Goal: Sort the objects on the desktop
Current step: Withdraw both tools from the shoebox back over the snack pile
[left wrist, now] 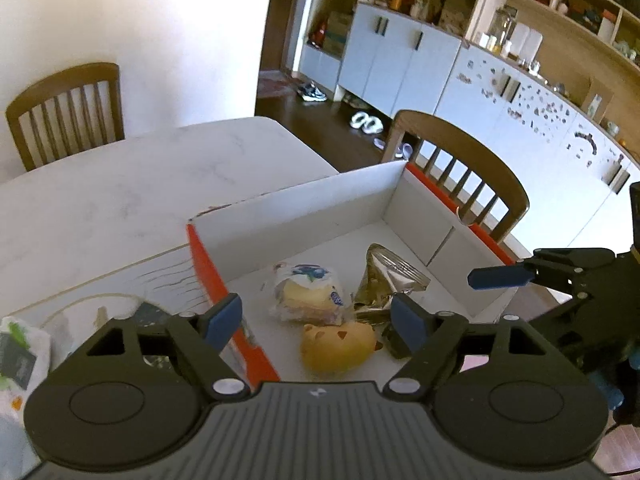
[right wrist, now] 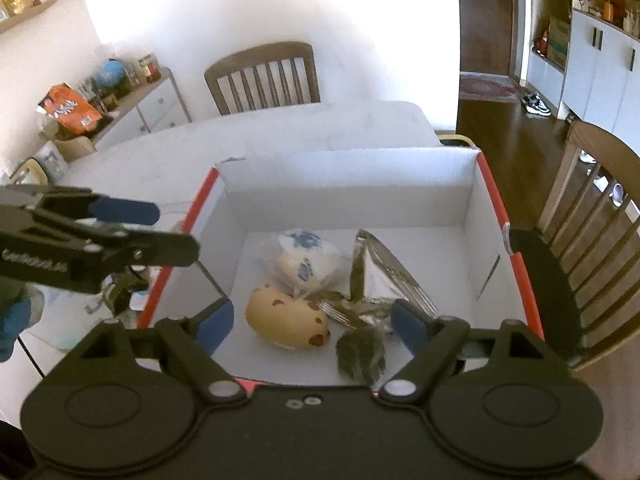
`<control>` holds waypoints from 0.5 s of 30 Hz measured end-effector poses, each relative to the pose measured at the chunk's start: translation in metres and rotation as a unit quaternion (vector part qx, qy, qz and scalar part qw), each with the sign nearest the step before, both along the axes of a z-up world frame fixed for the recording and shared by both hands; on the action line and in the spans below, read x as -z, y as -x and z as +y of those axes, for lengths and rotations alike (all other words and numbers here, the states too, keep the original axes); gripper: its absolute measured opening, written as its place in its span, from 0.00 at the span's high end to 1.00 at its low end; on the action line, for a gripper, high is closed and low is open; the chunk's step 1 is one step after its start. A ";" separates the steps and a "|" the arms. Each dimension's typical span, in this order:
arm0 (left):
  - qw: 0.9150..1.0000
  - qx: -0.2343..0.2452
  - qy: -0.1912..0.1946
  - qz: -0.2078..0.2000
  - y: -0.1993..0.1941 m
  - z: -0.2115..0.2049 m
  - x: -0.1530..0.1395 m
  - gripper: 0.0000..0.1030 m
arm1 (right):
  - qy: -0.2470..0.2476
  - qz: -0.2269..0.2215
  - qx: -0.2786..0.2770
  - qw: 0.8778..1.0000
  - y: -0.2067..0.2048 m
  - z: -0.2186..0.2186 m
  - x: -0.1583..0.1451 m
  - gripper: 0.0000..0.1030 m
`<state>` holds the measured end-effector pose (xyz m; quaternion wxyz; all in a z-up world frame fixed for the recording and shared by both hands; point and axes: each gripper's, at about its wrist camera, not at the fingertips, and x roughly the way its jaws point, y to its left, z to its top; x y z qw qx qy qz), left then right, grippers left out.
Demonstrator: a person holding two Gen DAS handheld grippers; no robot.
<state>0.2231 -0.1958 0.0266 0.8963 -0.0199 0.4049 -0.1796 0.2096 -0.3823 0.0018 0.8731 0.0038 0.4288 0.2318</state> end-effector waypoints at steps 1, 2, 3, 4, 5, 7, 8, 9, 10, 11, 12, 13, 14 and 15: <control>1.000 -0.002 0.000 -0.002 0.004 0.003 -0.001 0.21 | -0.002 -0.002 0.000 1.000 0.001 0.000 -0.001 0.16; 1.000 -0.004 -0.001 -0.003 0.007 0.006 -0.001 0.21 | -0.005 -0.003 0.000 1.000 0.002 0.001 -0.002 0.16; 1.000 -0.006 -0.001 -0.004 0.010 0.008 -0.002 0.21 | -0.009 -0.005 0.000 1.000 0.003 0.002 -0.003 0.15; 1.000 -0.007 0.001 -0.005 0.014 0.011 -0.002 0.21 | -0.016 -0.008 -0.001 1.000 0.005 0.002 -0.005 0.14; 1.000 -0.008 0.001 -0.006 0.017 0.012 -0.002 0.21 | -0.020 -0.010 -0.002 1.000 0.006 0.002 -0.006 0.14; 1.000 -0.011 0.003 -0.006 0.022 0.017 -0.001 0.20 | -0.021 -0.016 -0.002 1.000 0.009 0.006 -0.009 0.14; 1.000 -0.012 0.006 -0.005 0.024 0.020 -0.001 0.20 | -0.019 -0.017 -0.002 1.000 0.011 0.008 -0.010 0.14; 1.000 -0.013 0.009 -0.005 0.026 0.023 0.000 0.20 | -0.017 -0.019 -0.002 1.000 0.012 0.011 -0.011 0.14; 1.000 -0.015 0.011 -0.004 0.029 0.025 0.000 0.20 | -0.015 -0.020 -0.002 1.000 0.014 0.013 -0.012 0.14; 1.000 -0.016 0.014 -0.004 0.032 0.028 0.000 0.20 | -0.015 -0.021 -0.003 1.000 0.015 0.016 -0.013 0.14; 1.000 -0.016 0.017 -0.002 0.035 0.032 0.001 0.20 | -0.016 -0.021 -0.002 1.000 0.016 0.018 -0.014 0.14; 1.000 -0.016 0.019 -0.001 0.036 0.036 0.001 0.20 | -0.017 -0.022 0.000 1.000 0.017 0.020 -0.015 0.14; 1.000 -0.015 0.021 -0.002 0.039 0.040 0.001 0.20 | -0.018 -0.023 0.002 1.000 0.019 0.023 -0.015 0.14; 1.000 -0.014 0.022 -0.004 0.041 0.044 0.001 0.20 | -0.019 -0.023 0.005 1.000 0.020 0.027 -0.015 0.14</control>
